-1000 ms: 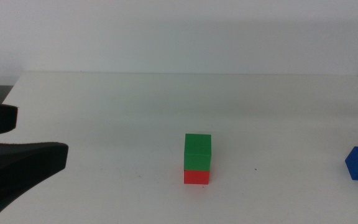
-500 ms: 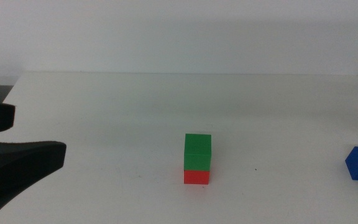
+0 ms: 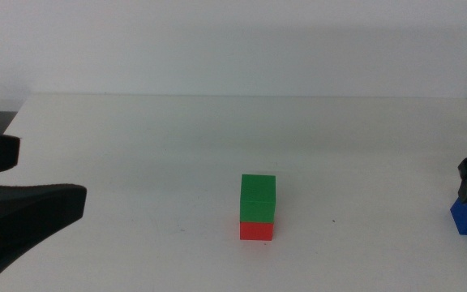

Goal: Stack red cubes first, then green, then blue cubes in a specific spot.

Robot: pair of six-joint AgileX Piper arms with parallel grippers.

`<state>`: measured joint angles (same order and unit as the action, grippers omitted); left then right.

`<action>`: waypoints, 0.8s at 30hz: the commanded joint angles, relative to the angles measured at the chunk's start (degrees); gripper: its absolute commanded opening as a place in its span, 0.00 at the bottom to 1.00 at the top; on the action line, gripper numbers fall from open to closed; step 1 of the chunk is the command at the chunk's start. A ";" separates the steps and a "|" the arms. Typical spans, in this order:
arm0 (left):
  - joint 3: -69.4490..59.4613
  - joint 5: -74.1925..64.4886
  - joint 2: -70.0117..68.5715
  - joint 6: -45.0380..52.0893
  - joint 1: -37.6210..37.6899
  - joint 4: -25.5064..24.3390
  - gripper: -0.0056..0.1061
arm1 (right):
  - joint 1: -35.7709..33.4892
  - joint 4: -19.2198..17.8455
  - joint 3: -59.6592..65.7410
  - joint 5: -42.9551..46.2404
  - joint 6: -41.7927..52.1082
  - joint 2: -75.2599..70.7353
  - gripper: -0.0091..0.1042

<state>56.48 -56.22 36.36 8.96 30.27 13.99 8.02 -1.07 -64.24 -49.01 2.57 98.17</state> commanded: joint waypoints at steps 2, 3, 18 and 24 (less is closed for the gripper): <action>-0.28 0.77 -0.24 -0.24 -0.07 -0.21 0.89 | 0.59 -1.57 -0.35 2.25 0.05 2.12 0.90; -0.28 0.77 -0.24 -0.24 -0.07 -0.21 0.89 | 0.59 -1.66 -0.35 2.72 0.05 2.72 0.90; -0.28 0.77 -0.24 -0.24 -0.07 -0.21 0.89 | 0.19 -5.14 -0.60 2.25 -4.43 7.51 0.34; -0.28 0.77 -0.24 -0.24 -0.07 -0.21 0.89 | -12.53 -12.40 -6.32 -9.15 -17.48 -0.20 0.24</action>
<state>56.48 -56.22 36.36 8.96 30.27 13.99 -0.43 -11.47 -68.30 -55.11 -10.24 101.18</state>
